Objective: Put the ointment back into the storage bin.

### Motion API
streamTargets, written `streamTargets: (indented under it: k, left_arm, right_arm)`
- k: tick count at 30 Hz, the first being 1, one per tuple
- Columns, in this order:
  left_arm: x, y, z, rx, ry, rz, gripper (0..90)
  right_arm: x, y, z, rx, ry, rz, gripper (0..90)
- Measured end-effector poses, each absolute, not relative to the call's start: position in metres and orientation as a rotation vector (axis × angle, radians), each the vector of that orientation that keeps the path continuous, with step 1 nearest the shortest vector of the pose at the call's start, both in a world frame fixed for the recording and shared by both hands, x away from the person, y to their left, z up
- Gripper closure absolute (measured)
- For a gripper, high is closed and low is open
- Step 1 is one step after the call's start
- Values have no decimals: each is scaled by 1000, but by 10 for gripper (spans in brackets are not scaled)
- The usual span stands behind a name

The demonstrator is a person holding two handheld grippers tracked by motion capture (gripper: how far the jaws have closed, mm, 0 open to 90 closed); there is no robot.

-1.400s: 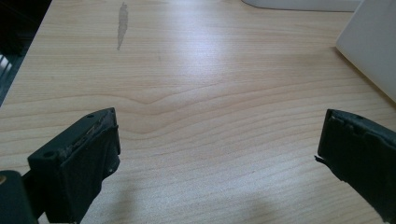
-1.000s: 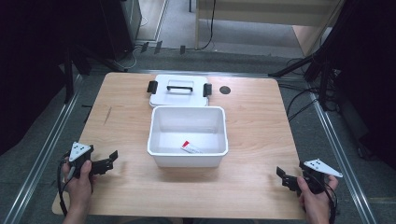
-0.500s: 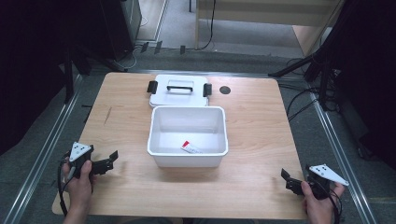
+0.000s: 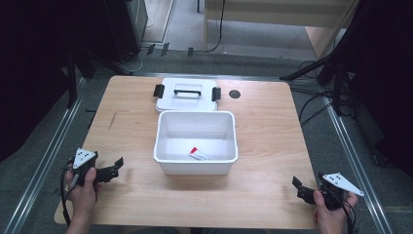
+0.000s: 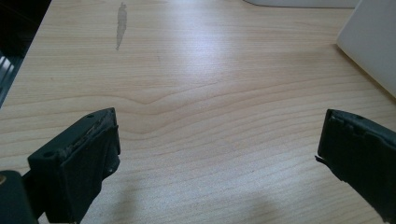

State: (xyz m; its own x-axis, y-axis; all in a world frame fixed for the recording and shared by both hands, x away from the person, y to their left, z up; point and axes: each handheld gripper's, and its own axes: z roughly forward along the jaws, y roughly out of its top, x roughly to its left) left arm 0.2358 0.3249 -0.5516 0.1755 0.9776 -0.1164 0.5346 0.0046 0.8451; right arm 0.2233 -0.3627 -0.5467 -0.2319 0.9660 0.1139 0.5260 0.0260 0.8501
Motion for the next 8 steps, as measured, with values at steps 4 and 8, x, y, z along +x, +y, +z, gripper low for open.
streamTargets:
  k: [4,8]
  left_arm:
    - [236,325,-552,1643,1466,689,0]
    - [236,325,-552,1645,1465,690,0]
  right_arm:
    - [224,-365,-547,1534,1792,1148,0]
    - [224,-364,-547,1530,1800,1138,0]
